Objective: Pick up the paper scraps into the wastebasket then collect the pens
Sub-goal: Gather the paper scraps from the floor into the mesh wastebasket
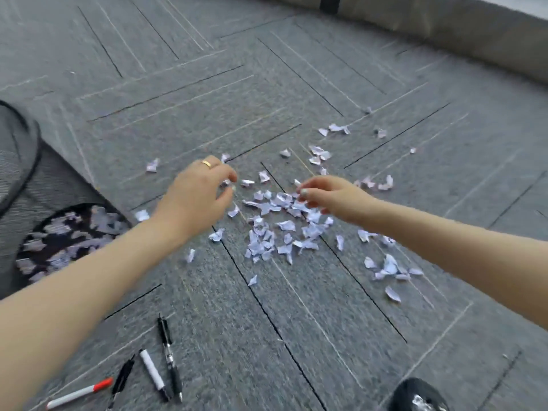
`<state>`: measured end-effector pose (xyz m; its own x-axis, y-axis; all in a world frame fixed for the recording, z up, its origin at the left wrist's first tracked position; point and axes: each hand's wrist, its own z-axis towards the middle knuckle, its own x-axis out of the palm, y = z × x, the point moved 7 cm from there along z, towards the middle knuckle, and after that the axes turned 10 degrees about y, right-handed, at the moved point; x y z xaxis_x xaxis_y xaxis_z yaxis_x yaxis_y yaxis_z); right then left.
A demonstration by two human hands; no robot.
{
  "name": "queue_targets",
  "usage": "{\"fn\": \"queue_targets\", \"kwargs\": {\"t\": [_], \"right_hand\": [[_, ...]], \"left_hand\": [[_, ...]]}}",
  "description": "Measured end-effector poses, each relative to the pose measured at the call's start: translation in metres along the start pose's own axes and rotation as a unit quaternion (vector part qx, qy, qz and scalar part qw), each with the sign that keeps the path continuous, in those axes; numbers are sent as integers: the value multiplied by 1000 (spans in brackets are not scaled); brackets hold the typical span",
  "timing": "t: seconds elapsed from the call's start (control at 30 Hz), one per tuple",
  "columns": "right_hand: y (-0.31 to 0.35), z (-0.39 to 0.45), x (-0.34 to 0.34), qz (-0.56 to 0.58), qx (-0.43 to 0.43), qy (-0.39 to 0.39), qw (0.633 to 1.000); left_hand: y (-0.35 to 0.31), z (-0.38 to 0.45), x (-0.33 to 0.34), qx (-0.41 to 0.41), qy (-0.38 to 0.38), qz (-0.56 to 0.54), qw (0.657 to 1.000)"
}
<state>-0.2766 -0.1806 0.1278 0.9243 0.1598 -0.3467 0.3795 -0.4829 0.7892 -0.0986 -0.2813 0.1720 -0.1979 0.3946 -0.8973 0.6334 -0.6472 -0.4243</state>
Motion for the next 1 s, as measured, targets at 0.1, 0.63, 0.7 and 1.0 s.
{"fn": "queue_targets", "kwargs": {"t": [0.1,0.63,0.7,1.0], "right_hand": [[-126,-49,-29,0,94,-133,987],[-252,-78,12,-312,30,-228,922],[-253,-77,2,-317,10,-260,912],[-265,-84,-70,-20,14,-369,929]], "left_hand": [[-32,15,98,-17,130,-2,991],[-156,52,268,-8,250,46,967],[-168,66,273,19,234,69,970],[-186,78,305,110,164,159,967]]}}
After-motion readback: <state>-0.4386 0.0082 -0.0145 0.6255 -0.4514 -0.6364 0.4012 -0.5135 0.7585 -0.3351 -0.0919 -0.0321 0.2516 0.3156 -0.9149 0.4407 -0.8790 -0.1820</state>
